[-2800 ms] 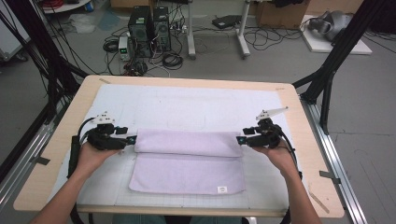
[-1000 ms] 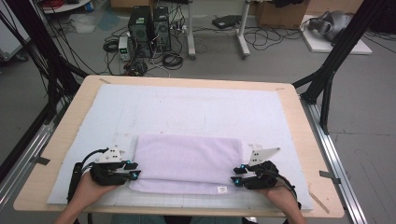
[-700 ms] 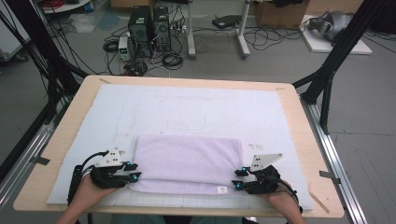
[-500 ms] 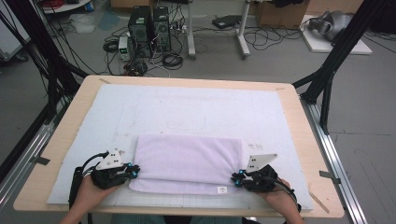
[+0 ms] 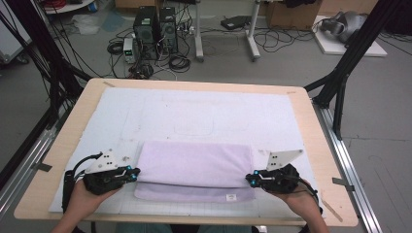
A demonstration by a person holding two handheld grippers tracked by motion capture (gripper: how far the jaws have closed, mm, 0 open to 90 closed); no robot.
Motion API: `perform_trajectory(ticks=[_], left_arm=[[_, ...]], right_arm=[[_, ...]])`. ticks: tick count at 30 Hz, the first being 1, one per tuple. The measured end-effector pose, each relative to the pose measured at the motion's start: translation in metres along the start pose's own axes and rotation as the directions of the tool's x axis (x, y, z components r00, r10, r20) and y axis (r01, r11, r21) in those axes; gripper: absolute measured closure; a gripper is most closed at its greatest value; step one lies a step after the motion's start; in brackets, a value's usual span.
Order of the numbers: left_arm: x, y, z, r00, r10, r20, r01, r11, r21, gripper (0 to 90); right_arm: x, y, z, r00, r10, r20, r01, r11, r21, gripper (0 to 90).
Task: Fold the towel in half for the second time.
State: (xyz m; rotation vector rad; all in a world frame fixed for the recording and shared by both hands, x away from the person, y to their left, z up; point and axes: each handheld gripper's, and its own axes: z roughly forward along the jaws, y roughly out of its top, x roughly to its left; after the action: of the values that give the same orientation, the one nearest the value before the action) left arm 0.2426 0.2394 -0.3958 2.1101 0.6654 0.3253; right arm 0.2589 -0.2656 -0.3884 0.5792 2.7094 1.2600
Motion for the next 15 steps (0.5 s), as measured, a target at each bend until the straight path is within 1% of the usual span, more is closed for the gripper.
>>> perform_trajectory(ticks=[2, 3, 4, 5, 6, 8, 9, 10, 11, 13, 14, 15], left_arm=[[-0.006, 0.000, -0.006, 0.9999, 0.007, 0.015, -0.007, 1.0000, -0.001, 87.1], [-0.010, -0.001, -0.007, 0.9997, 0.013, 0.020, -0.013, 0.9999, 0.004, 87.1], [-0.013, -0.004, -0.008, 0.9995, 0.011, 0.028, -0.011, 0.9999, 0.009, 87.1], [-0.017, -0.008, -0.007, 0.9993, 0.015, 0.033, -0.016, 0.9998, 0.015, 87.1], [-0.020, -0.013, -0.005, 0.9991, 0.009, 0.041, -0.010, 0.9996, 0.028, 87.0], [-0.022, -0.025, 0.001, 0.9970, -0.012, 0.077, 0.008, 0.9986, 0.052, 84.4], [-0.022, -0.029, 0.003, 0.9967, -0.022, 0.078, 0.017, 0.9980, 0.060, 79.8], [-0.021, -0.032, 0.004, 0.9971, -0.031, 0.070, 0.027, 0.9978, 0.060, 72.7], [-0.020, -0.032, 0.004, 0.9970, -0.037, 0.068, 0.034, 0.9982, 0.050, 68.5], [-0.018, -0.031, 0.005, 0.9973, -0.040, 0.061, 0.038, 0.9985, 0.040, 68.5], [-0.017, -0.030, 0.007, 0.9975, -0.035, 0.061, 0.032, 0.9983, 0.049, 69.3], [-0.017, -0.030, 0.009, 0.9979, -0.027, 0.058, 0.024, 0.9980, 0.058, 70.9]], right_arm=[[0.005, 0.000, -0.008, 1.0000, -0.003, -0.006, 0.003, 1.000, -0.017, 86.3], [0.008, -0.001, -0.010, 0.9999, -0.005, -0.011, 0.005, 1.000, -0.014, 86.3], [0.010, -0.002, -0.011, 0.9999, -0.006, -0.012, 0.006, 1.000, -0.004, 86.3], [0.012, -0.005, -0.010, 0.9997, -0.005, -0.022, 0.005, 1.000, 0.000, 86.3], [0.014, -0.009, -0.008, 0.9996, -0.004, -0.029, 0.004, 1.000, 0.008, 86.2], [0.015, -0.018, 0.001, 0.9981, 0.019, -0.058, -0.017, 1.000, 0.026, 85.3], [0.015, -0.022, 0.005, 0.9970, 0.028, -0.073, -0.025, 0.999, 0.035, 84.1], [0.015, -0.025, 0.007, 0.9959, 0.040, -0.081, -0.038, 0.999, 0.029, 82.0], [0.014, -0.026, 0.008, 0.9948, 0.055, -0.085, -0.054, 0.998, 0.012, 80.0], [0.013, -0.024, 0.010, 0.9936, 0.069, -0.090, -0.071, 0.997, -0.013, 78.7], [0.012, -0.023, 0.012, 0.9942, 0.064, -0.086, -0.066, 0.998, -0.012, 78.7], [0.013, -0.022, 0.014, 0.9940, 0.063, -0.089, -0.063, 0.998, 0.000, 78.6]])
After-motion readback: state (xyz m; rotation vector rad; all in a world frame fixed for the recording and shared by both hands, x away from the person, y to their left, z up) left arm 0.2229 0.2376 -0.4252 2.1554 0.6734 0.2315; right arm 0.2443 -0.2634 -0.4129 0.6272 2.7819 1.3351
